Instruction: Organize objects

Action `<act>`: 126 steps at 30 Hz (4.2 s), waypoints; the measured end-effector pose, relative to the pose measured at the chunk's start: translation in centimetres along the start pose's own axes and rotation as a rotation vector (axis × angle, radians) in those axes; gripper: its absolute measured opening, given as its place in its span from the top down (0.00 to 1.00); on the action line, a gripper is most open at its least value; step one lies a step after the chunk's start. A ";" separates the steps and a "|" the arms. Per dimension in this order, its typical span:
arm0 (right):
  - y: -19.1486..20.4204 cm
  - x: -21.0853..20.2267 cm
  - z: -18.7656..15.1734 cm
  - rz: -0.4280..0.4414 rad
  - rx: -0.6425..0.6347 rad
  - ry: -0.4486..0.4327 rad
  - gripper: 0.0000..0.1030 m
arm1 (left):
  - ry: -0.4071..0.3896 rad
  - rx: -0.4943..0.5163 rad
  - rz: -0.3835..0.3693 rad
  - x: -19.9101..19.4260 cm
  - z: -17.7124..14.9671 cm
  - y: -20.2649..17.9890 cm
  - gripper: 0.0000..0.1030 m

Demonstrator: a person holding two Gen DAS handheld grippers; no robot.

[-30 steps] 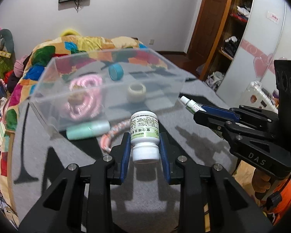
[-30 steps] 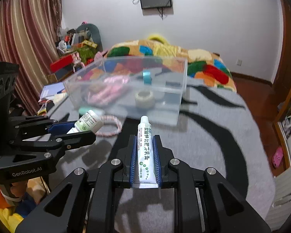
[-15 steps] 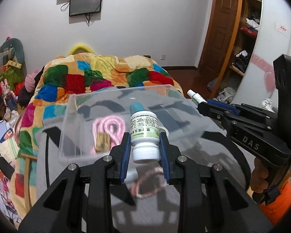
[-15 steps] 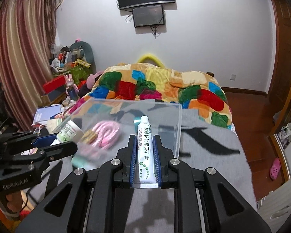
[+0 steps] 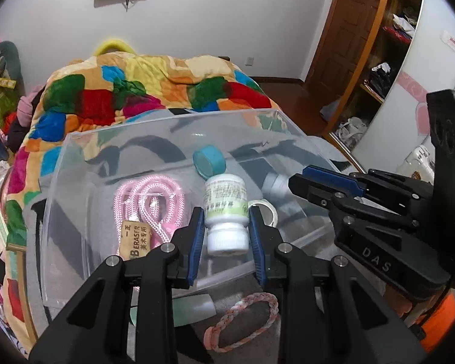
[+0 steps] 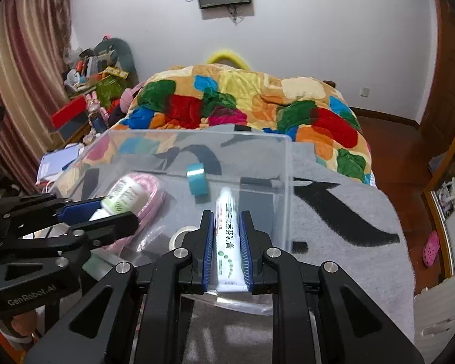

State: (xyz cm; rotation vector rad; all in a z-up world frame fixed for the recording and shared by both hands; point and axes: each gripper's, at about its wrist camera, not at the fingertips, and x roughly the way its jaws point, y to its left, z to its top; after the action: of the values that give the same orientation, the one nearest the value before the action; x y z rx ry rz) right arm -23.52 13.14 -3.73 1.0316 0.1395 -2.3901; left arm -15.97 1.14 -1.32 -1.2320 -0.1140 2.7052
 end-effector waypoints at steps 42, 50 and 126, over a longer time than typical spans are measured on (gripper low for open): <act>4.8 -0.2 -6.4 0.103 -0.183 0.121 0.93 | 0.149 -0.103 0.081 -1.4 -7.5 3.5 0.21; 0.9 -4.2 -7.5 0.096 -0.113 0.050 0.93 | 0.155 -0.154 0.175 0.5 -6.9 2.2 0.14; 4.0 -7.9 -4.9 0.084 -0.076 -0.195 0.20 | -0.269 -0.014 0.081 -9.0 -7.4 1.0 0.08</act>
State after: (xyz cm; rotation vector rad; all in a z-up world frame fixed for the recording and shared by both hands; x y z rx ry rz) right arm -13.82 14.51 -1.20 0.7511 0.1130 -2.3739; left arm -4.66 -1.53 0.34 -0.8879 -0.1191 2.9315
